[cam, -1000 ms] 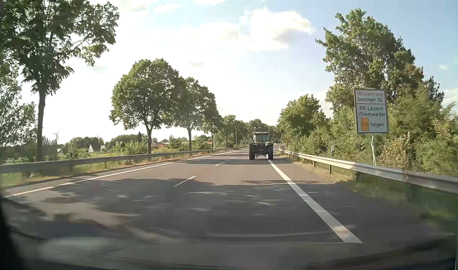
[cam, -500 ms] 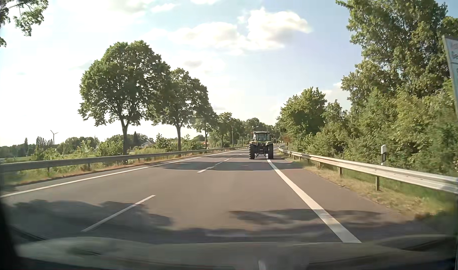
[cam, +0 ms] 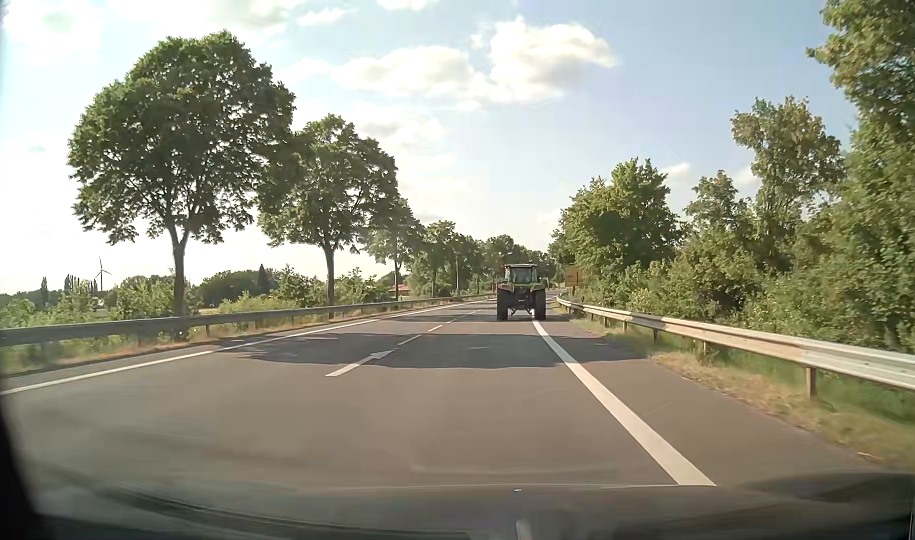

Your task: Follow the waypoints while adhering to traffic rules and regulations

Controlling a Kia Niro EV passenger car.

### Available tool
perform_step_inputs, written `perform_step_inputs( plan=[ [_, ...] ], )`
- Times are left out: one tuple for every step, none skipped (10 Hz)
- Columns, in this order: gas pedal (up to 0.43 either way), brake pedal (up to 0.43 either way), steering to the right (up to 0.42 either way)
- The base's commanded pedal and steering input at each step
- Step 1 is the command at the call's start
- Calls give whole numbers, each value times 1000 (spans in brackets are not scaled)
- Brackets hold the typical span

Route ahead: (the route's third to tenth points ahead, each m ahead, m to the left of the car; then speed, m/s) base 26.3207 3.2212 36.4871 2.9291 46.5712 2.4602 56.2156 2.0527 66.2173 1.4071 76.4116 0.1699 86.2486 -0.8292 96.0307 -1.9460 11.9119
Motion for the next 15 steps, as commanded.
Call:
perform_step_inputs(
  plan=[
    [110,6,8],
    [110,6,6],
    [110,6,6],
    [110,6,6],
    [110,6,6],
    [110,6,6],
    [110,6,6],
    [110,6,6],
    [110,6,6],
    [110,6,6],
    [110,6,6],
    [110,6,6],
    [110,6,6],
    [110,6,6],
    [110,6,6]
  ],
)
